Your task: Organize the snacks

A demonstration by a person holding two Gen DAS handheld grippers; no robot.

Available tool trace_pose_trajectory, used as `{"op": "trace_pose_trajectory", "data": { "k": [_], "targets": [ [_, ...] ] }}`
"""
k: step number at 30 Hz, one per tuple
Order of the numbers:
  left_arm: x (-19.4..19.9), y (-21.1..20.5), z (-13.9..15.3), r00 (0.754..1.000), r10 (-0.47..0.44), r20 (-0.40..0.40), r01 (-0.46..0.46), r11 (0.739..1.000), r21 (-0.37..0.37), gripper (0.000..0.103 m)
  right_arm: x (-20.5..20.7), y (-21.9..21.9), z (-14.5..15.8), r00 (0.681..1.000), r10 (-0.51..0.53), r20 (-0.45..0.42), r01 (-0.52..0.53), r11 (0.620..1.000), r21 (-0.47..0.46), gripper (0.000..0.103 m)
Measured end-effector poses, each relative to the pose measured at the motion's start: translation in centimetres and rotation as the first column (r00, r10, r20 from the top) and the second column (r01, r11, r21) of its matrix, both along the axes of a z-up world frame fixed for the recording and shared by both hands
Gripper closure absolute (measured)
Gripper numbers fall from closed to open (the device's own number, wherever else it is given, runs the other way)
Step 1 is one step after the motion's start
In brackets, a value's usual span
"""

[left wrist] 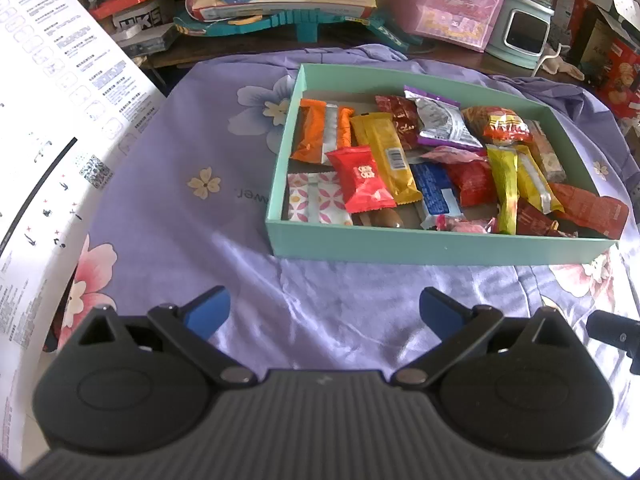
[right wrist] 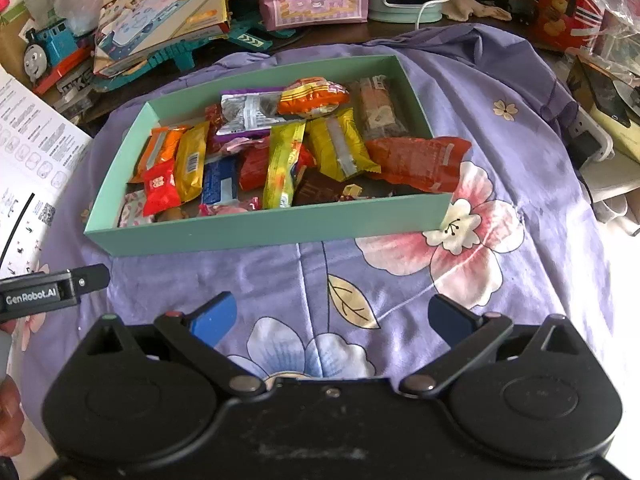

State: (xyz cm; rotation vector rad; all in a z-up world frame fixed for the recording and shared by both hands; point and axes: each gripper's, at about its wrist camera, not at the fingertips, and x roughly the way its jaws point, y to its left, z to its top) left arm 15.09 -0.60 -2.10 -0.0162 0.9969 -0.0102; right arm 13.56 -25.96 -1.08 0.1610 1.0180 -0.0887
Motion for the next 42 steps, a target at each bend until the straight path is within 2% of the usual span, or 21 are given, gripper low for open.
{"op": "trace_pose_trajectory", "data": {
  "k": [32,42],
  "targets": [
    [-0.37,-0.06,0.46,1.000,-0.008,0.029,0.007,1.000,0.024,0.000,0.58,0.36,0.36,1.000,0.013,0.007,-0.013,1.000,-0.012,0.000],
    [-0.36,-0.18,0.36,0.999,-0.038,0.023,0.037,0.999,0.022,0.000,0.86,0.51,0.38,1.000,0.017,0.006,-0.017,1.000,-0.015,0.000]
  ]
}}
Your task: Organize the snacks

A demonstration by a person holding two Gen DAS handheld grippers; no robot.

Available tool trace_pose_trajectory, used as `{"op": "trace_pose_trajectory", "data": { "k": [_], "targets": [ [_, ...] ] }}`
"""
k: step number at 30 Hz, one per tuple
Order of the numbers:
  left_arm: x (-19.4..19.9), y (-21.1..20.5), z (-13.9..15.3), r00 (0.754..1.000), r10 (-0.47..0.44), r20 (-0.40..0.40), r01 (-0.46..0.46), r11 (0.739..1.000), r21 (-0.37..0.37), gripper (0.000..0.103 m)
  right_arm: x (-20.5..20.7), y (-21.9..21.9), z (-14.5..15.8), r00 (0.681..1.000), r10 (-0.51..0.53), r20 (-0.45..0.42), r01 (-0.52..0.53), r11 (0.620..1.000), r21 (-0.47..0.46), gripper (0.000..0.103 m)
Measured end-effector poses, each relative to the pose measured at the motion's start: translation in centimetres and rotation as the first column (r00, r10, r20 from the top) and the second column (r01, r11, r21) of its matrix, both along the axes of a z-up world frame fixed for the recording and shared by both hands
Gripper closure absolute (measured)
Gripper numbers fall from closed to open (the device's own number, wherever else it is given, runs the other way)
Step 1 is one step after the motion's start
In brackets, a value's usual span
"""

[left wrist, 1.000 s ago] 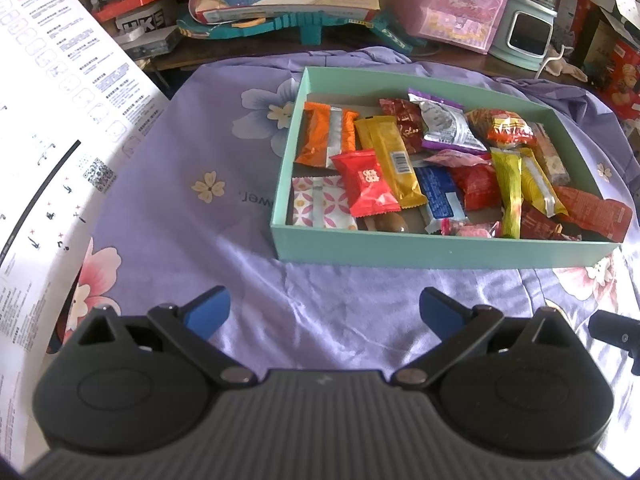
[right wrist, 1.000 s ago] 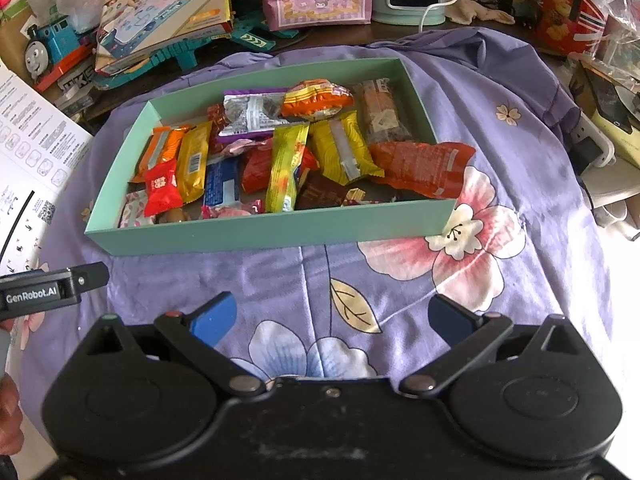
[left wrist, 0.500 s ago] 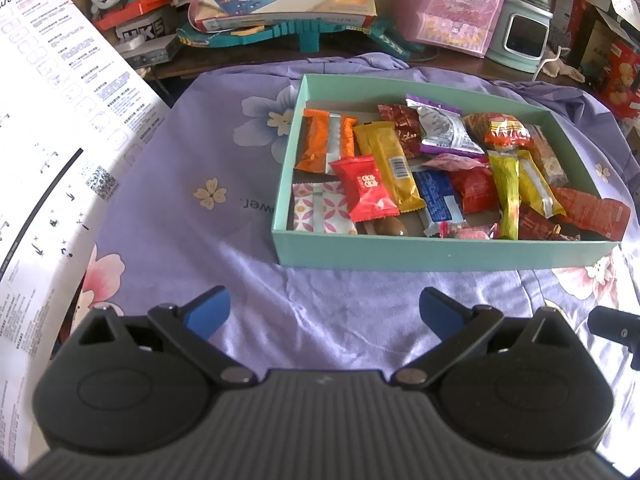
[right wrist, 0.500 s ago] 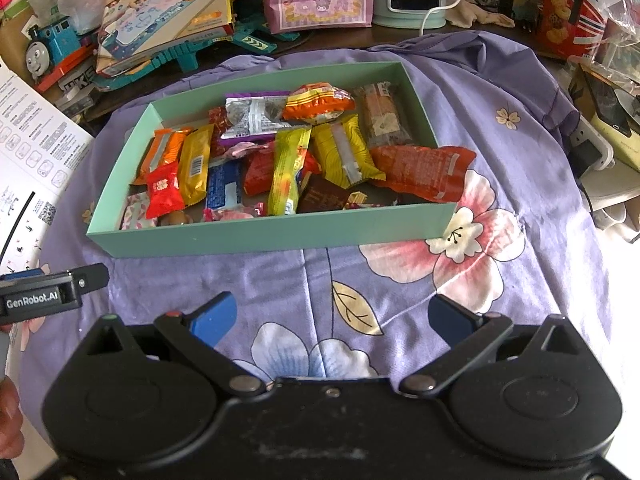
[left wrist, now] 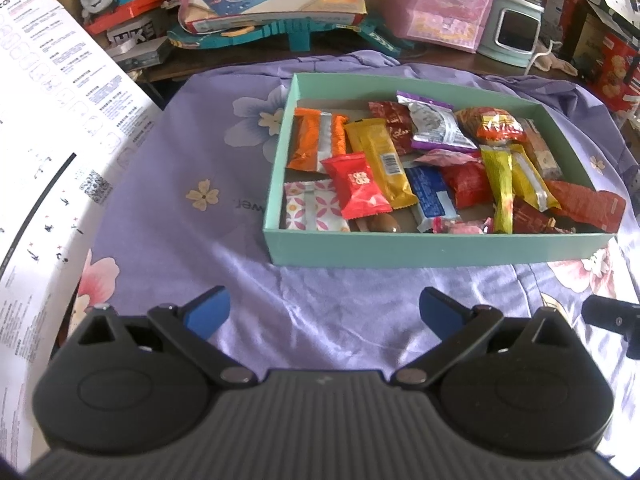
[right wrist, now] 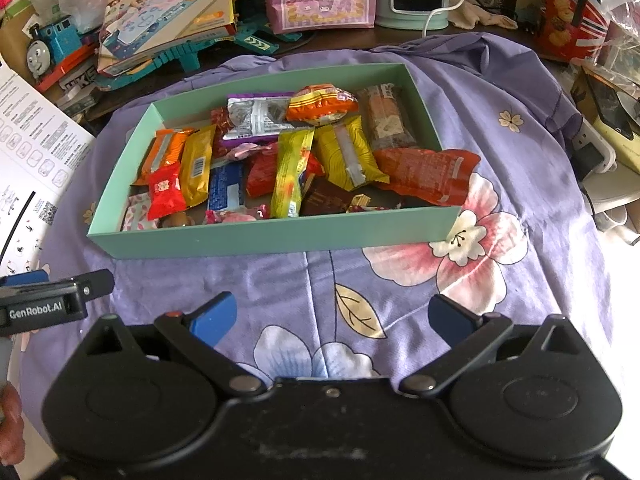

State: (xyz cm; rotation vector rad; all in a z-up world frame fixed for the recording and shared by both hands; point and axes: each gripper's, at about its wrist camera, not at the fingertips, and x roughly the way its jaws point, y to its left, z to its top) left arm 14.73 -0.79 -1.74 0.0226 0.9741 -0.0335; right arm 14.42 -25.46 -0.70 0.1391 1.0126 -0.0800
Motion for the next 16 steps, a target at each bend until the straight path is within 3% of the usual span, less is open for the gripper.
{"op": "trace_pose_trajectory", "data": {
  "k": [16],
  "targets": [
    [0.30,-0.19,-0.34,1.000,-0.005,-0.013,0.005,1.000,0.016,0.000,0.36,-0.06,-0.32,1.000,0.003,-0.006,-0.003,1.000,-0.010,0.000]
  ]
}}
